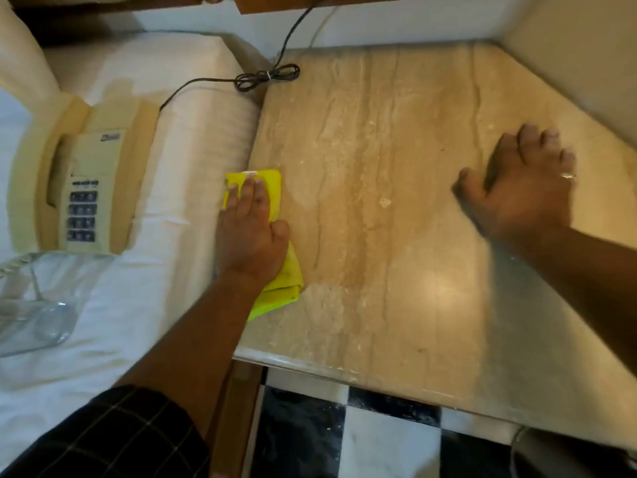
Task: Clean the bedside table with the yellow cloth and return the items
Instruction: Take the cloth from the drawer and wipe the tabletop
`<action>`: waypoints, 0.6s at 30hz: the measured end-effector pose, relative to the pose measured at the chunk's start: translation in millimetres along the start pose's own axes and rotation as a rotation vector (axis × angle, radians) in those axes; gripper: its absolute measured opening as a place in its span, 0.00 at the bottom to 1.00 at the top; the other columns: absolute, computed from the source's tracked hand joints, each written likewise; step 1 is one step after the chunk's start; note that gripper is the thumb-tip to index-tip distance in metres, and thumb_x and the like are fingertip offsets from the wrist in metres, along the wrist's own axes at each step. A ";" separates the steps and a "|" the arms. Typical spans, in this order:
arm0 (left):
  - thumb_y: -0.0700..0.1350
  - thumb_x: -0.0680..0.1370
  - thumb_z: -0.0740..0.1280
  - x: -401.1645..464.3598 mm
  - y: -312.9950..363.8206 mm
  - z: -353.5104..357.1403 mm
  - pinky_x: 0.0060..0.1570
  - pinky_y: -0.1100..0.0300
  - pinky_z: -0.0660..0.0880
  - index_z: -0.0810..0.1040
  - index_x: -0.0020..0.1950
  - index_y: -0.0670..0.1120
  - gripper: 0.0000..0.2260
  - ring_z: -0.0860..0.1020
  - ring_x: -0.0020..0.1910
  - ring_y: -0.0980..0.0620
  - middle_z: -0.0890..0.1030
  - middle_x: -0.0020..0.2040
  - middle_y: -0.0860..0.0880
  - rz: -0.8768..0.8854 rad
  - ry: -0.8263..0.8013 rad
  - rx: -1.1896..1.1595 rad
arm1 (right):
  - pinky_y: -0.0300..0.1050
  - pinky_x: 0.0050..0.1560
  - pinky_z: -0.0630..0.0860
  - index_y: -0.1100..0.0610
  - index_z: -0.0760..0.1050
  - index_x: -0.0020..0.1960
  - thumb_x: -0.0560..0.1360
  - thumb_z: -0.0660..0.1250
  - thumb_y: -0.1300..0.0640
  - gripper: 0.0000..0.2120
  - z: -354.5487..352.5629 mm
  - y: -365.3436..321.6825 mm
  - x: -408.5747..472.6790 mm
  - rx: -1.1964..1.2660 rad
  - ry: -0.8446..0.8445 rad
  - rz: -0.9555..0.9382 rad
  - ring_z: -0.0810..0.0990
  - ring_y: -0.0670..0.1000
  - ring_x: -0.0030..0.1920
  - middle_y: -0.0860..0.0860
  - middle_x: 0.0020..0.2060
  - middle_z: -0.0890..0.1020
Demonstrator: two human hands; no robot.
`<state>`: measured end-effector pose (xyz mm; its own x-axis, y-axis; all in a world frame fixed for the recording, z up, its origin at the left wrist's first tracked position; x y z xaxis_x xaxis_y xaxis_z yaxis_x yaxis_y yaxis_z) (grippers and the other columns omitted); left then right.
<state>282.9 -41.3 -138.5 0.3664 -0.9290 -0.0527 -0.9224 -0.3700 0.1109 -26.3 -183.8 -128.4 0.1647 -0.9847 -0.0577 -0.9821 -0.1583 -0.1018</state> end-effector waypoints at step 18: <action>0.51 0.74 0.50 92.6 16.2 -7.3 0.72 0.48 0.57 0.62 0.76 0.39 0.32 0.57 0.77 0.38 0.62 0.77 0.41 0.291 -0.026 -0.026 | 0.59 0.77 0.45 0.58 0.49 0.79 0.76 0.42 0.33 0.41 20.9 -110.8 -51.7 0.007 -0.107 -0.274 0.44 0.59 0.79 0.60 0.79 0.48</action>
<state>302.7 -133.4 -134.3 0.0831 -0.9957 -0.0407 -0.9846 -0.0883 0.1509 75.9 -113.8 -134.9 0.4326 -0.8919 -0.1316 -0.8992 -0.4162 -0.1350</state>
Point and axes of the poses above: each hand's wrist, its own x-axis towards the middle knuckle, its own z-axis out of the palm, y = z × x, the point moved 1 cm from there along x, towards the middle knuckle
